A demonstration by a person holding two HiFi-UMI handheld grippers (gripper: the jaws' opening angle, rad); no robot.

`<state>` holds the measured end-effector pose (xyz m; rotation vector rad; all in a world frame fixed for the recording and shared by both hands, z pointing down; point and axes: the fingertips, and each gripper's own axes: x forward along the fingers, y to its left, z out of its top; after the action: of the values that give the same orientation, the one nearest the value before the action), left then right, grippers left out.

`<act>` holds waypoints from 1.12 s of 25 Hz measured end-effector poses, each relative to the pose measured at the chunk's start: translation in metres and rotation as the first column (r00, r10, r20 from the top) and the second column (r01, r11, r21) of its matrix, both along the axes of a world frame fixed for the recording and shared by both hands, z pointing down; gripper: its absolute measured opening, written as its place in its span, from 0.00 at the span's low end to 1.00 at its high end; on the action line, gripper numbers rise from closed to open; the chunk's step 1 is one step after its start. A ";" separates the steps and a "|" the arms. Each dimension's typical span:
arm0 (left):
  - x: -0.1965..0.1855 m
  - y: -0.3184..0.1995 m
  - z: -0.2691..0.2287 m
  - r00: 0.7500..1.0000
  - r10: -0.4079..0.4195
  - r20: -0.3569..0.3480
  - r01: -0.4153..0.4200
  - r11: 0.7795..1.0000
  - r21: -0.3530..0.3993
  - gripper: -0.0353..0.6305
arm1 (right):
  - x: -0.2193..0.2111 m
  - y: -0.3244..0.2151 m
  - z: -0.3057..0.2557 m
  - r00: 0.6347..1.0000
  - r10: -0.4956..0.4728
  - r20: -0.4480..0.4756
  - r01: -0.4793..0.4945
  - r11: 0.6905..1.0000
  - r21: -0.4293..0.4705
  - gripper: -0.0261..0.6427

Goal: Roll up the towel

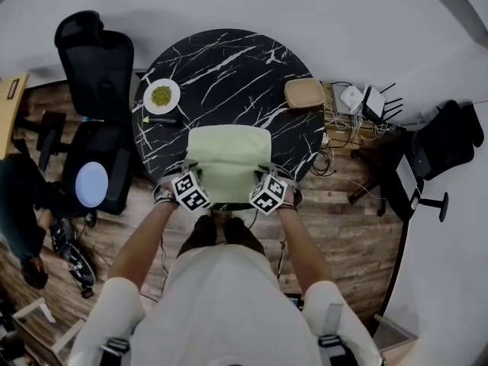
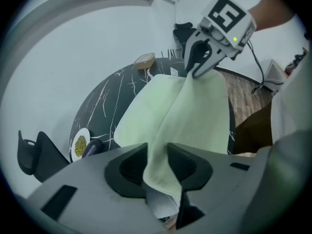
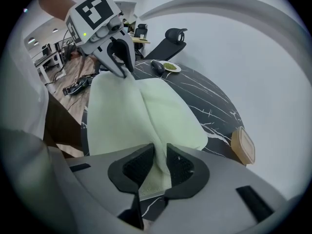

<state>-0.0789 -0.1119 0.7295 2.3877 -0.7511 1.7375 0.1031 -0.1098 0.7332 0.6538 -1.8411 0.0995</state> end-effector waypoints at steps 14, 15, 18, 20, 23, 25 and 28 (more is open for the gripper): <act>0.017 0.070 -0.004 0.995 0.088 -0.046 -0.090 0.995 -0.041 0.39 | -0.025 0.078 -0.001 0.987 -0.150 0.057 0.152 0.988 -0.034 0.22; 0.017 0.080 0.002 0.993 0.109 -0.035 -0.111 0.992 -0.056 0.39 | -0.026 0.087 0.003 0.984 -0.172 0.051 0.174 0.983 -0.054 0.23; 0.011 0.101 0.021 0.989 0.148 0.007 -0.146 0.983 -0.107 0.39 | -0.027 0.107 0.019 0.972 -0.231 0.031 0.233 0.966 -0.114 0.25; 0.004 0.104 0.034 0.989 0.144 0.035 -0.138 0.981 -0.137 0.39 | -0.028 0.112 0.029 0.970 -0.244 0.023 0.244 0.959 -0.147 0.26; -0.002 0.101 0.046 0.988 0.141 0.065 -0.129 0.979 -0.156 0.36 | -0.027 0.109 0.038 0.971 -0.238 0.002 0.235 0.957 -0.173 0.26; -0.003 0.098 0.047 0.986 0.145 0.078 -0.132 0.980 -0.150 0.28 | -0.027 0.108 0.042 0.970 -0.242 -0.007 0.236 0.953 -0.191 0.25; -0.002 0.094 0.044 0.986 0.148 0.078 -0.136 0.981 -0.142 0.17 | -0.027 0.106 0.040 0.972 -0.236 -0.004 0.230 0.950 -0.211 0.14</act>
<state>-0.0805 -0.0179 0.7735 2.3386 -0.4640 1.8919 0.0762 -0.0040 0.7731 0.2869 -1.8354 0.1248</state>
